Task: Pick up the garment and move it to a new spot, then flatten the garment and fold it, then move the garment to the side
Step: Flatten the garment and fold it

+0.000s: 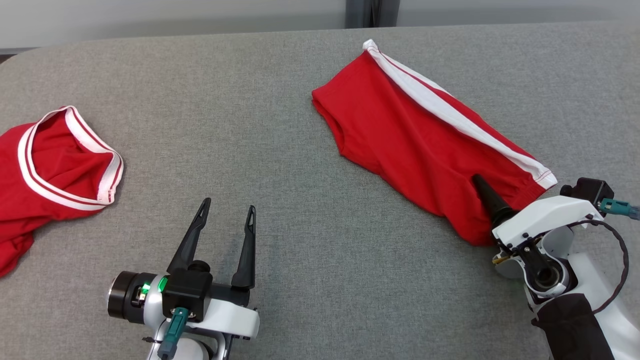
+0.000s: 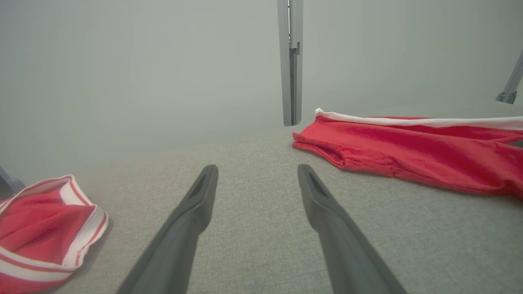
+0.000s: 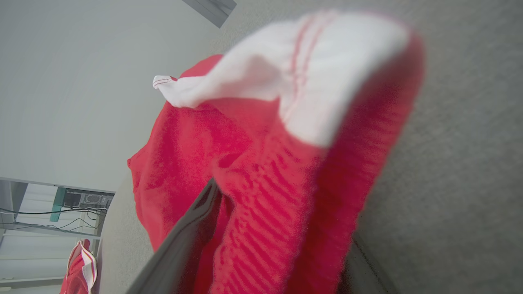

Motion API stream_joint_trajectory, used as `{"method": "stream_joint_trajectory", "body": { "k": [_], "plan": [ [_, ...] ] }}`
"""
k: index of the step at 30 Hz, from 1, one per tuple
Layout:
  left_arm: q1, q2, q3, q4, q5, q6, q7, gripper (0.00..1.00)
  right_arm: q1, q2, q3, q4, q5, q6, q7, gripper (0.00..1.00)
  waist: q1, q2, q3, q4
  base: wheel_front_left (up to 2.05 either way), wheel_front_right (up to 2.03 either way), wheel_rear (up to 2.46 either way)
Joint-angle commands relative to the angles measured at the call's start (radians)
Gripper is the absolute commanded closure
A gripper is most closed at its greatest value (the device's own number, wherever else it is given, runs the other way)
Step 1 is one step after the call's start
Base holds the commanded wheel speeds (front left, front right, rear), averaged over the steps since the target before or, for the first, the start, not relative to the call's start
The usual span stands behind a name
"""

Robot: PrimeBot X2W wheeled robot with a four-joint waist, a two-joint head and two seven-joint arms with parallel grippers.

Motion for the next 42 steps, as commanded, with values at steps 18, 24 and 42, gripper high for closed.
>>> {"method": "stream_joint_trajectory", "body": {
  "k": [18,24,42],
  "plan": [
    [0.001,0.002,0.008,0.014,-0.013,-0.003,-0.004,0.00,-0.001,-0.014,0.031,0.068,0.006,0.000,-0.028,1.00,0.0000,0.0000,-0.035,-0.024,0.00,0.00,0.00],
    [0.018,0.002,0.001,0.024,-0.024,0.004,-0.004,0.00,0.014,-0.039,0.021,0.096,-0.015,0.000,-0.016,1.00,0.0000,0.0000,-0.075,-0.036,0.00,0.00,0.00],
    [0.092,0.002,-0.021,0.041,-0.065,0.024,-0.004,0.00,0.184,-0.096,-0.133,0.099,-0.148,0.000,0.088,1.00,0.0000,0.0000,-0.188,-0.100,0.00,0.00,0.00]
  ]
}}
